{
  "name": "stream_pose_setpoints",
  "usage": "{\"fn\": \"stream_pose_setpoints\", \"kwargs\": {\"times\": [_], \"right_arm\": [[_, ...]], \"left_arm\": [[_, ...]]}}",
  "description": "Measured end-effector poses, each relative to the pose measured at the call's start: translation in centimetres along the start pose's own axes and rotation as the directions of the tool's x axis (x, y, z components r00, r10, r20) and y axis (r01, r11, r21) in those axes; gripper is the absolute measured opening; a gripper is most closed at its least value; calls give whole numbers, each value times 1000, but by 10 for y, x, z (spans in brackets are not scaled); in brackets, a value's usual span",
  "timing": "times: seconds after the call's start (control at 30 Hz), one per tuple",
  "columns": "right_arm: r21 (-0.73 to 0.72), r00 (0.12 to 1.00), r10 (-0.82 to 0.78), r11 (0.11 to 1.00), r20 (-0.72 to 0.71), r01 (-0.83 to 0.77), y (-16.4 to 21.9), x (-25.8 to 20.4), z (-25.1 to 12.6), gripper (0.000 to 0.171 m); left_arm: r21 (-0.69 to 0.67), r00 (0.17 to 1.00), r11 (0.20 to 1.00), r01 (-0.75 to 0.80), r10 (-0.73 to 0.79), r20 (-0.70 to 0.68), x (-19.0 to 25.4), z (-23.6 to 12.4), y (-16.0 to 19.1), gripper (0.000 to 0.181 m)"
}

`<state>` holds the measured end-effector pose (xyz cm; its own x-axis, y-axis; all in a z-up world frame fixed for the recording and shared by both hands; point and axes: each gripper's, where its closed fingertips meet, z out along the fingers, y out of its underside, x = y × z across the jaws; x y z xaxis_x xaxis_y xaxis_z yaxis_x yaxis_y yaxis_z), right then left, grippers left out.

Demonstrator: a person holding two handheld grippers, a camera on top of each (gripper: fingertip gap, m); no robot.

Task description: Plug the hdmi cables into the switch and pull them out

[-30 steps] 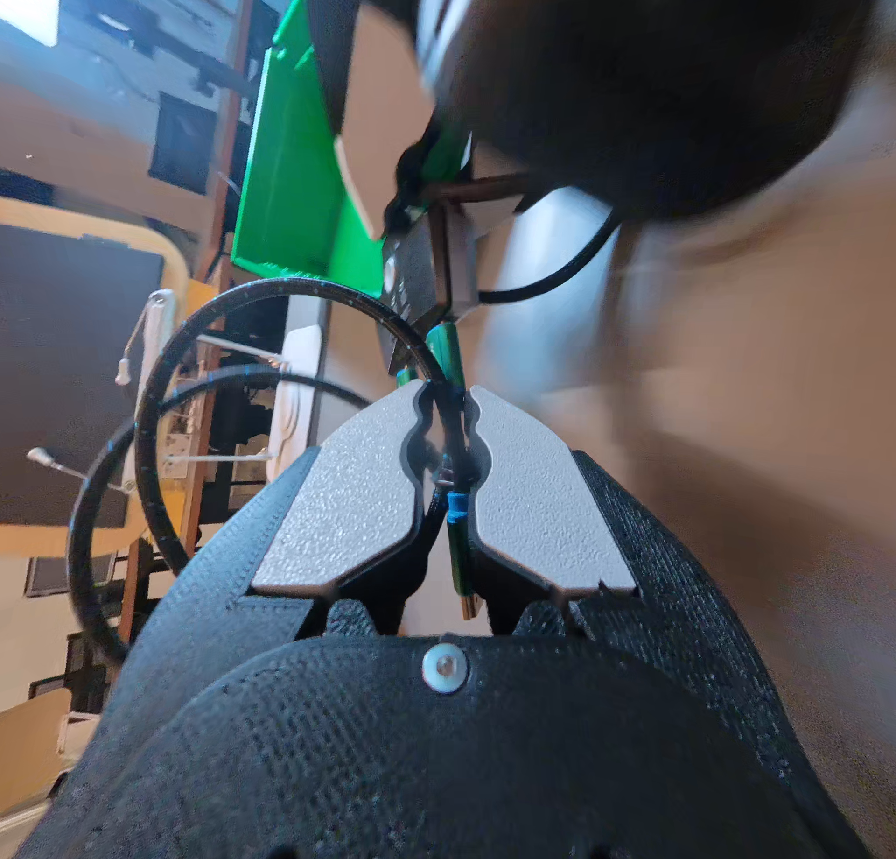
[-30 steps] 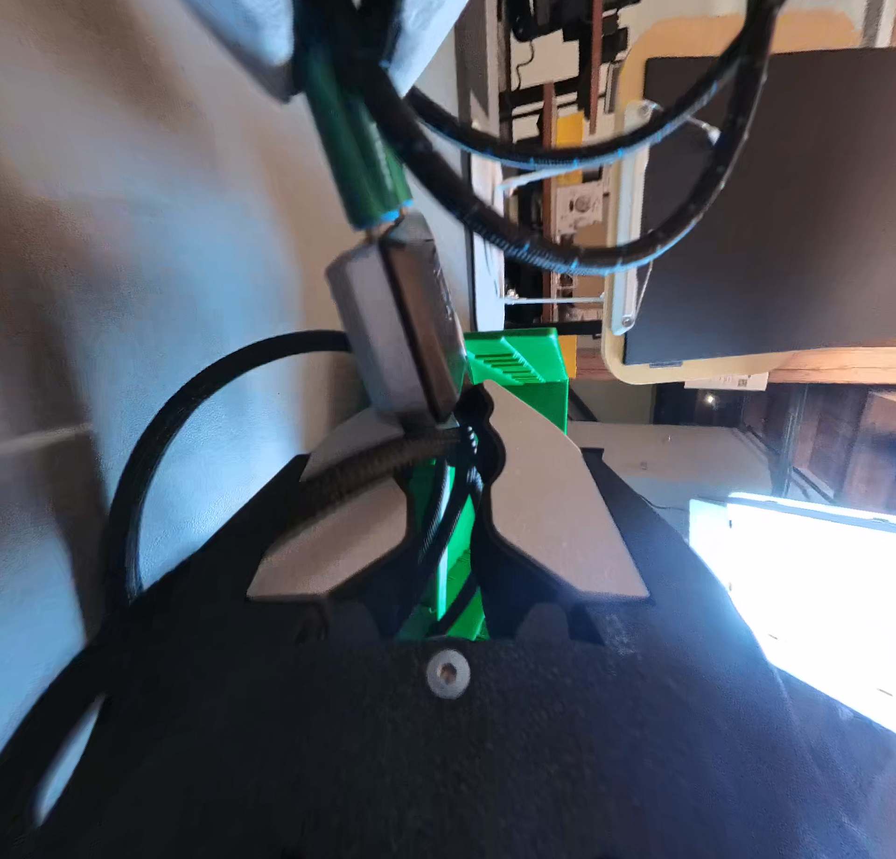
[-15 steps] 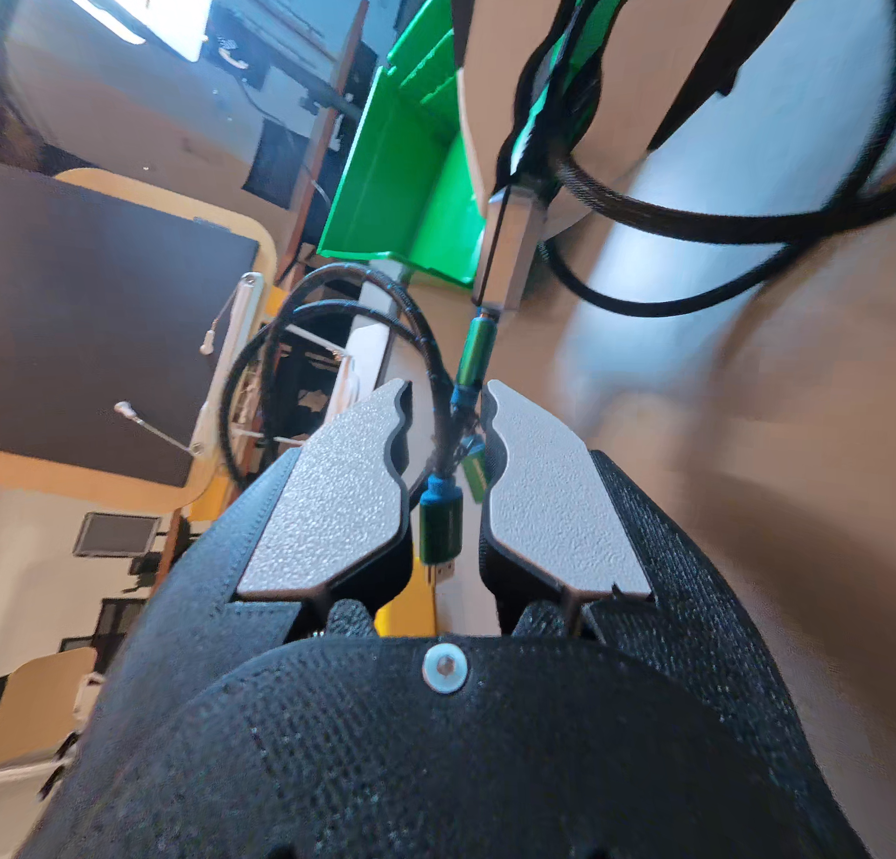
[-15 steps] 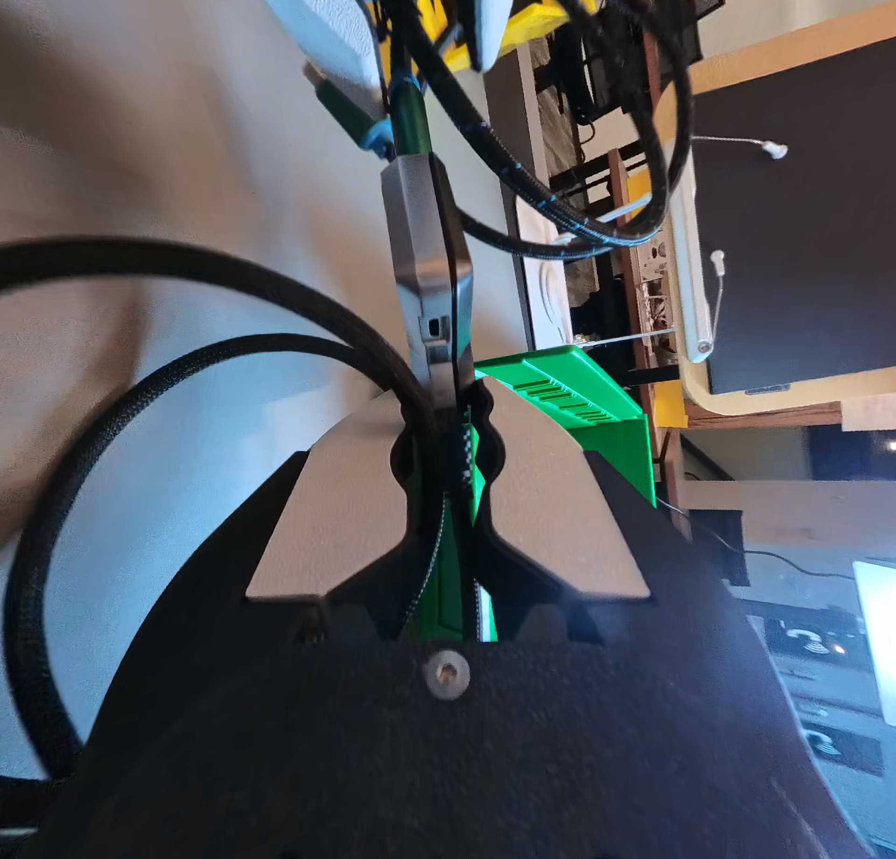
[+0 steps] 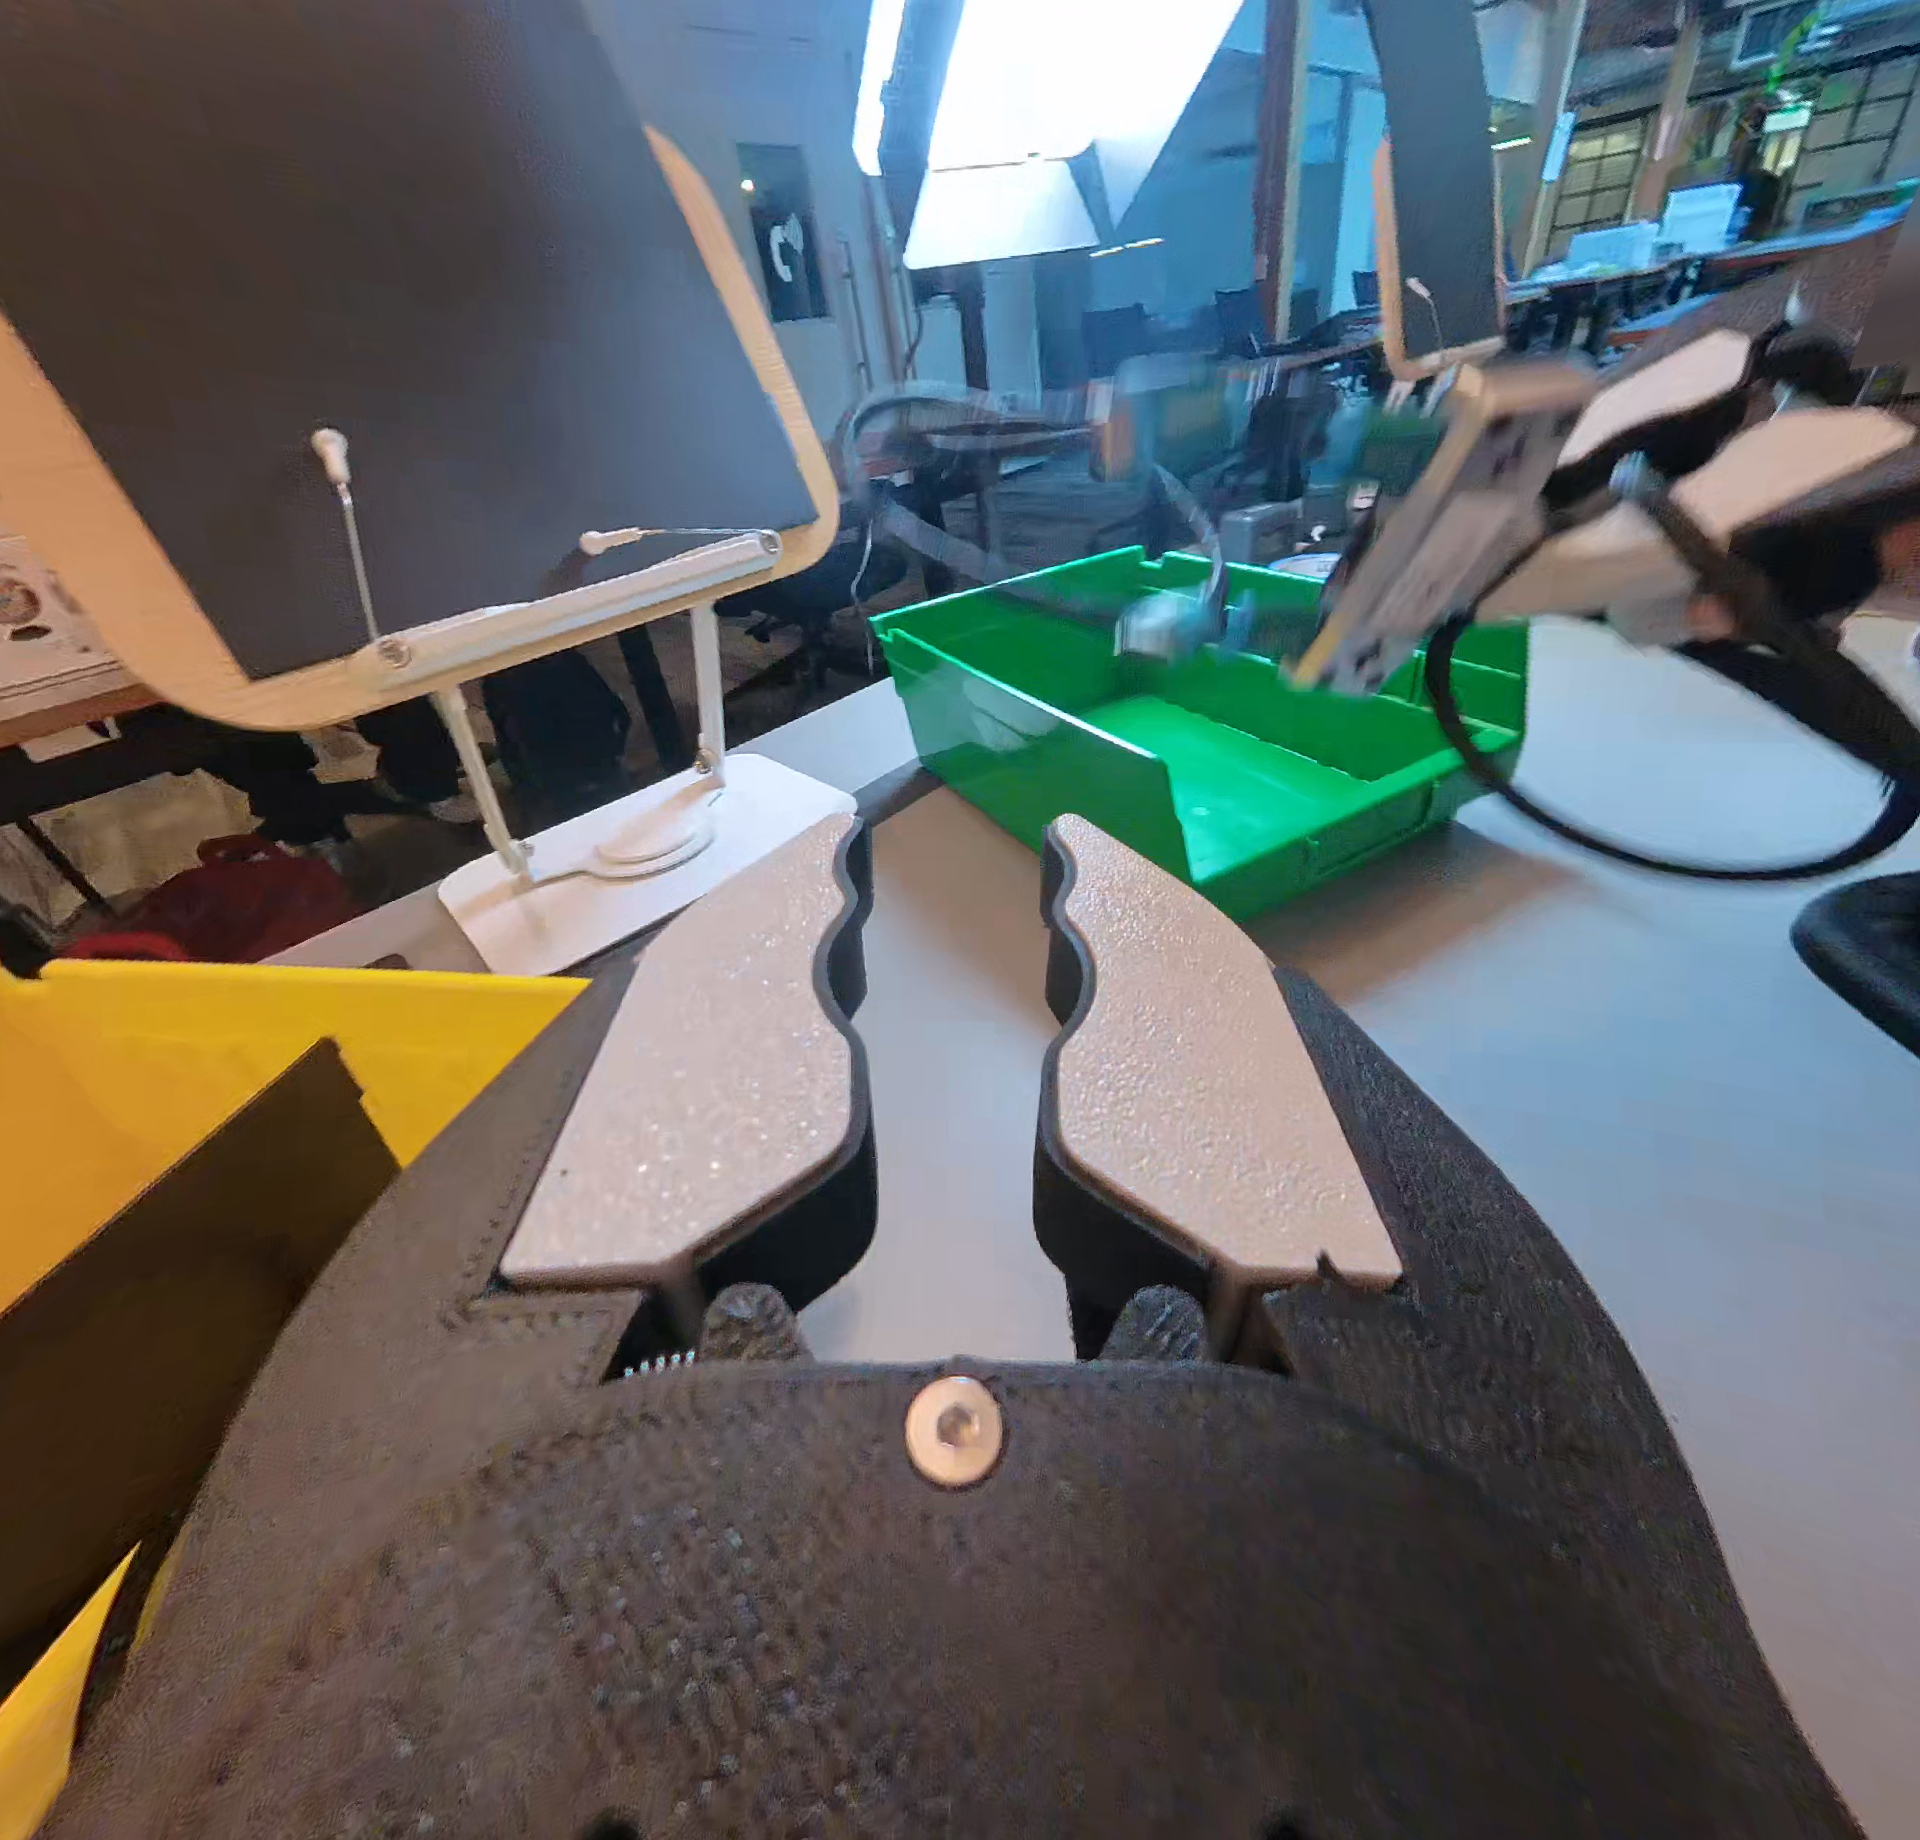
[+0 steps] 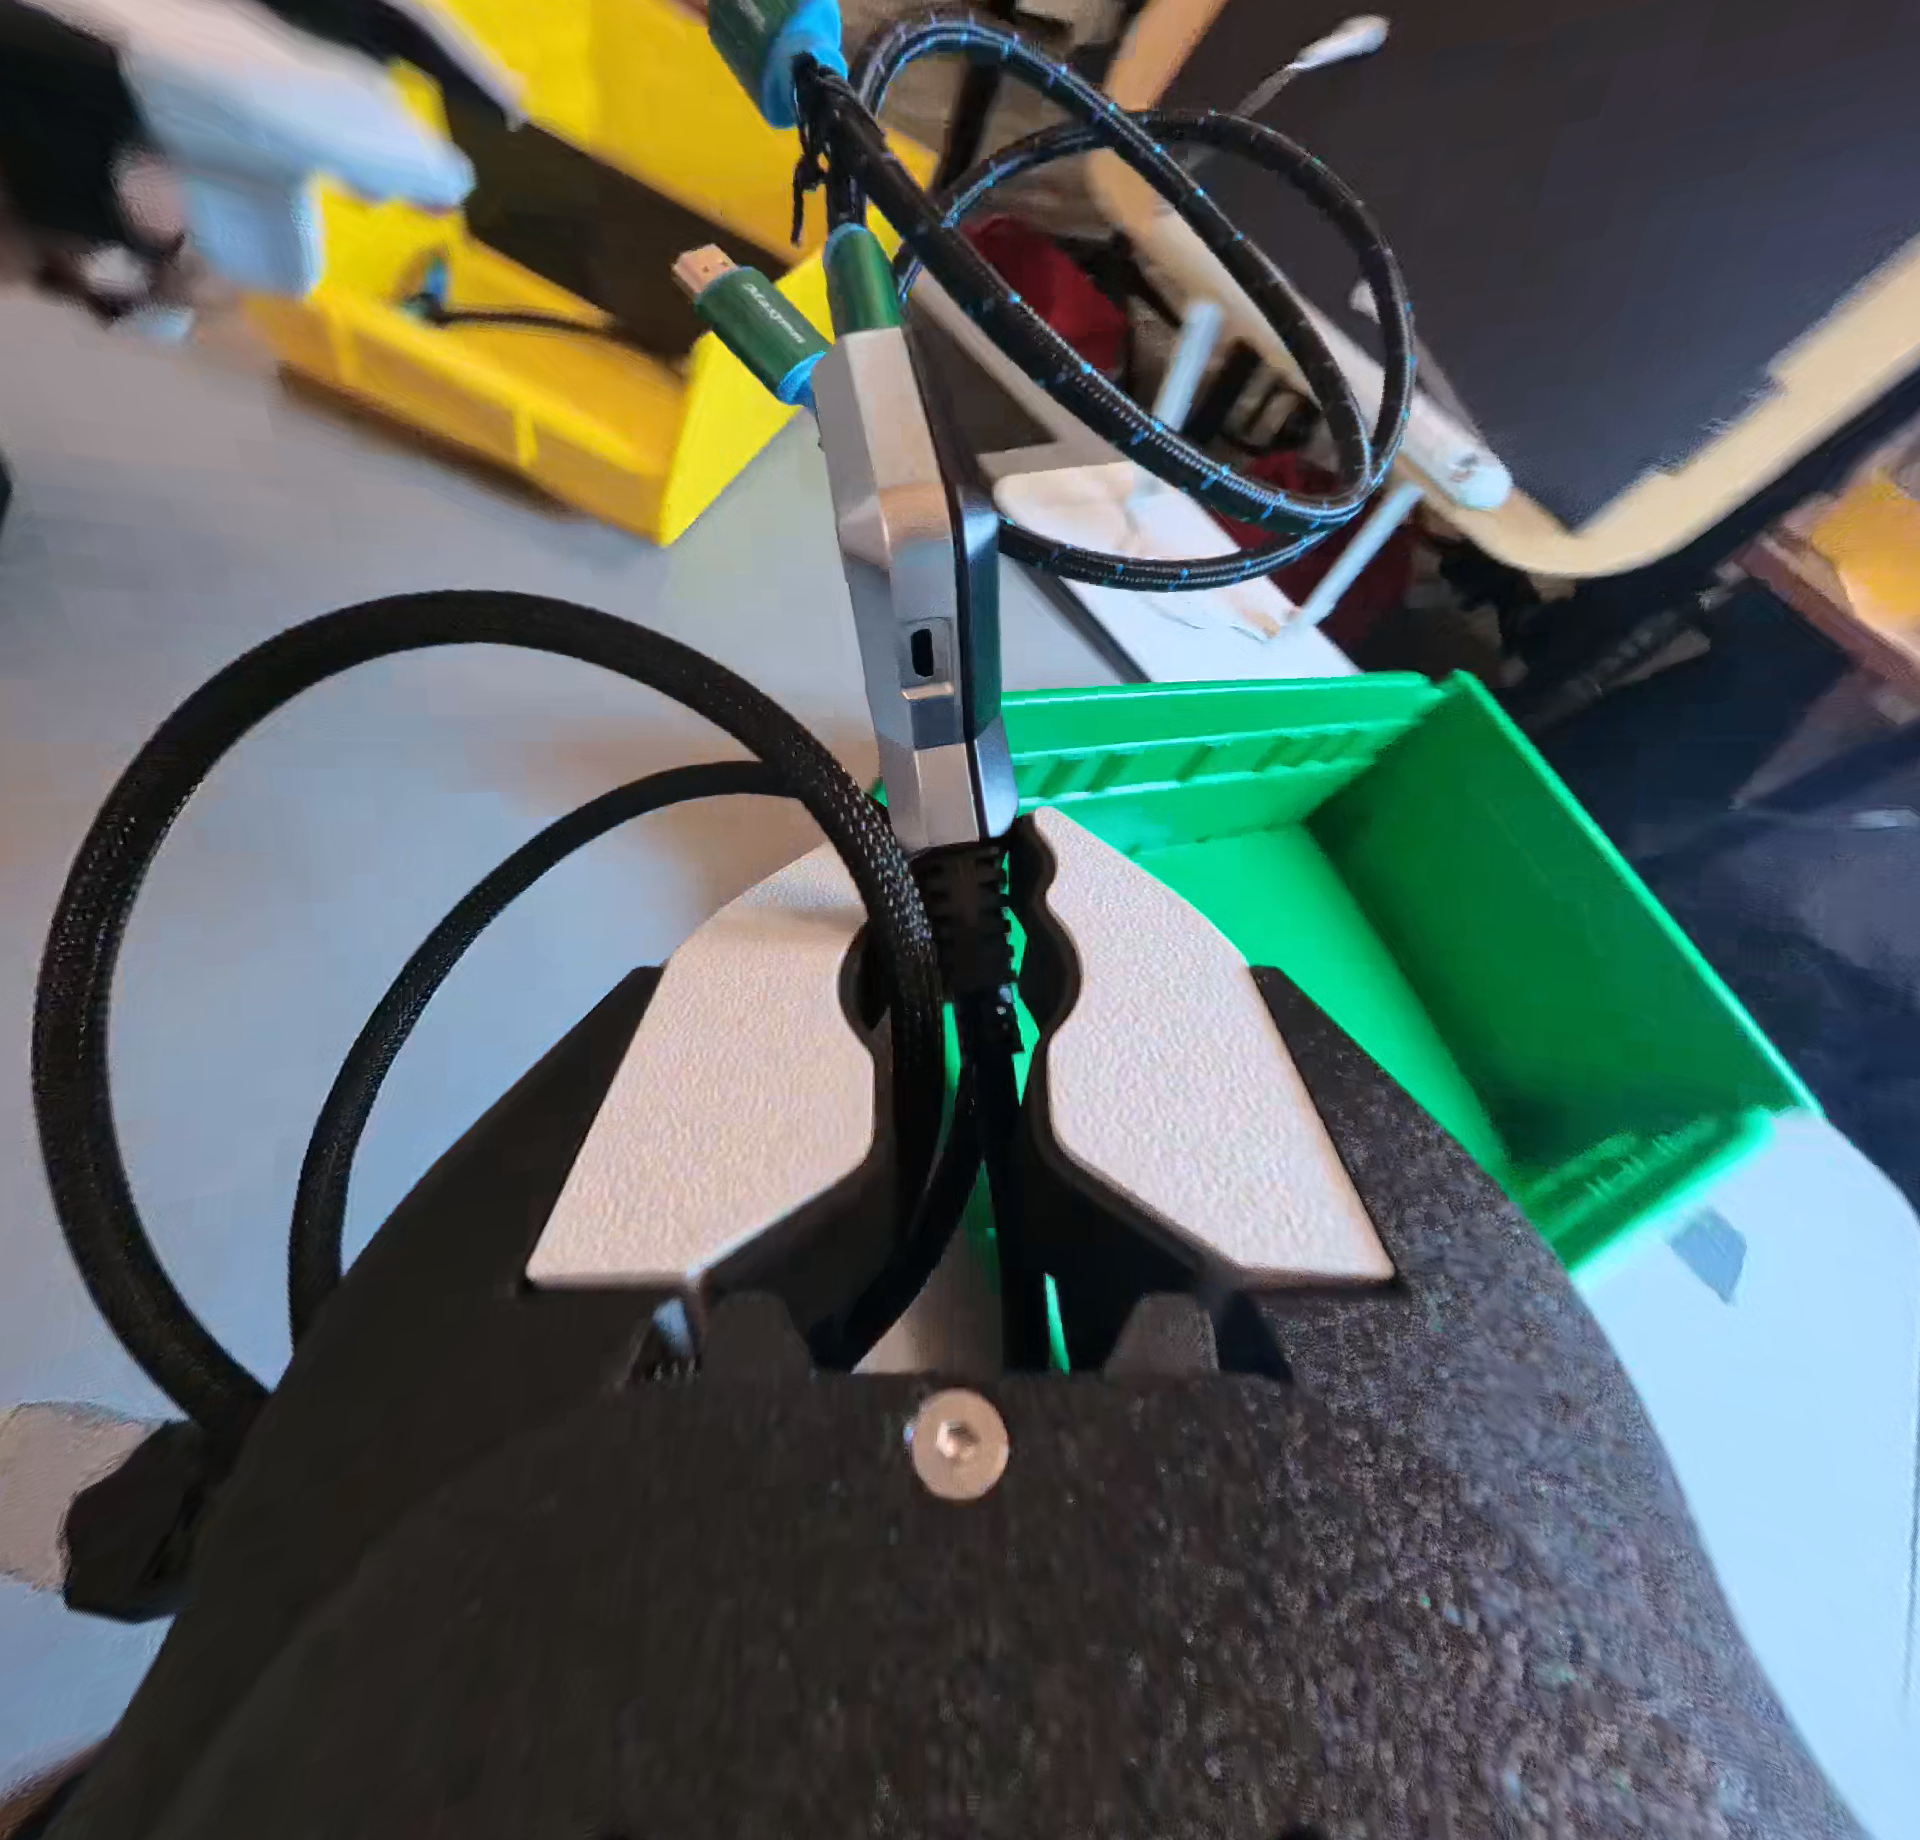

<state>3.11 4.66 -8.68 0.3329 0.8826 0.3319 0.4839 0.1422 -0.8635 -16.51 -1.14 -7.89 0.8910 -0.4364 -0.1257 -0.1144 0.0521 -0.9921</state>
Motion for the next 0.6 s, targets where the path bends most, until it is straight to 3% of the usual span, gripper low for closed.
{"fn": "stream_pose_setpoints", "kwargs": {"times": [0.13,0.3,0.47,0.6], "right_arm": [[-97,975,127,985,-181,-146,2,76,-11,21],[-284,915,265,892,-304,-353,41,147,27,21],[-455,866,332,748,-375,-484,103,166,85,23],[-578,897,243,696,-369,-426,126,157,103,32]], "left_arm": [[-9,1000,1000,12,-12,7,-6,1,5,30],[-40,998,997,-59,59,-3,3,4,11,30],[-66,998,996,-58,57,-16,4,6,21,30],[-96,998,993,-64,62,-18,2,8,31,32]]}}
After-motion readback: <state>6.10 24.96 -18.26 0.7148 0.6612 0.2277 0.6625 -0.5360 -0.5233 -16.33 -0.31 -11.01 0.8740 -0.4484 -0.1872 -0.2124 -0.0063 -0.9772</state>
